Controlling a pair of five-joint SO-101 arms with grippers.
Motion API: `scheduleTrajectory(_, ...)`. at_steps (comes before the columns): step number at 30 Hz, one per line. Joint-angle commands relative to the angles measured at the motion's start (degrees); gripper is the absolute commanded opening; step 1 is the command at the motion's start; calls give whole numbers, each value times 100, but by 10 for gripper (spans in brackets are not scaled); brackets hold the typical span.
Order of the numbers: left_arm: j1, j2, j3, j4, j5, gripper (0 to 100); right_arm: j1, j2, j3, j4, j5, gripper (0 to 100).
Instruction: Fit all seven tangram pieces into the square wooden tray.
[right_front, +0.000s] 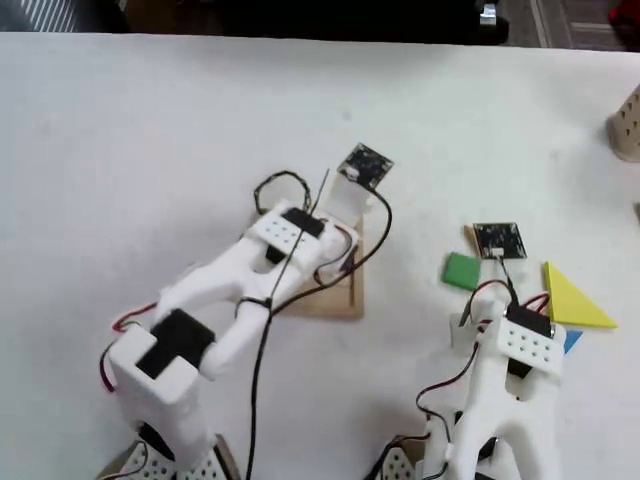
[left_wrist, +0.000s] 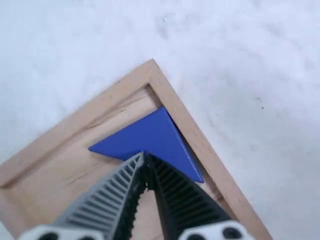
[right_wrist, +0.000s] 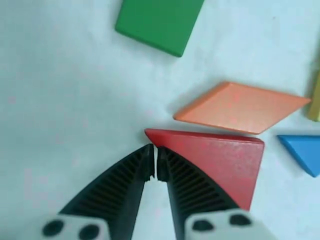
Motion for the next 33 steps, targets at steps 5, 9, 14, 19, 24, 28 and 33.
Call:
scheduleTrajectory(5, 84, -13, -299, -176, 141, 23, -75, -145, 18, -163, 53, 18)
scheduleTrajectory(9, 75, -4, -299, -396, 132, 23, -75, -145, 18, -163, 53, 18)
scheduleTrajectory(14, 66, 4, -299, -651, 114, 23, -75, -145, 18, -163, 53, 18)
scheduleTrajectory(19, 57, 4, -299, -668, 105, 23, -75, -145, 18, -163, 53, 18)
scheduleTrajectory(24, 48, -40, -290, -624, 105, 23, -66, -145, 18, -163, 53, 18)
scheduleTrajectory(28, 119, -145, -246, -299, 105, 23, -48, -145, 18, -163, 53, 18)
scheduleTrajectory(33, 242, -382, -237, 378, 88, 23, -48, -145, 26, -163, 62, 18)
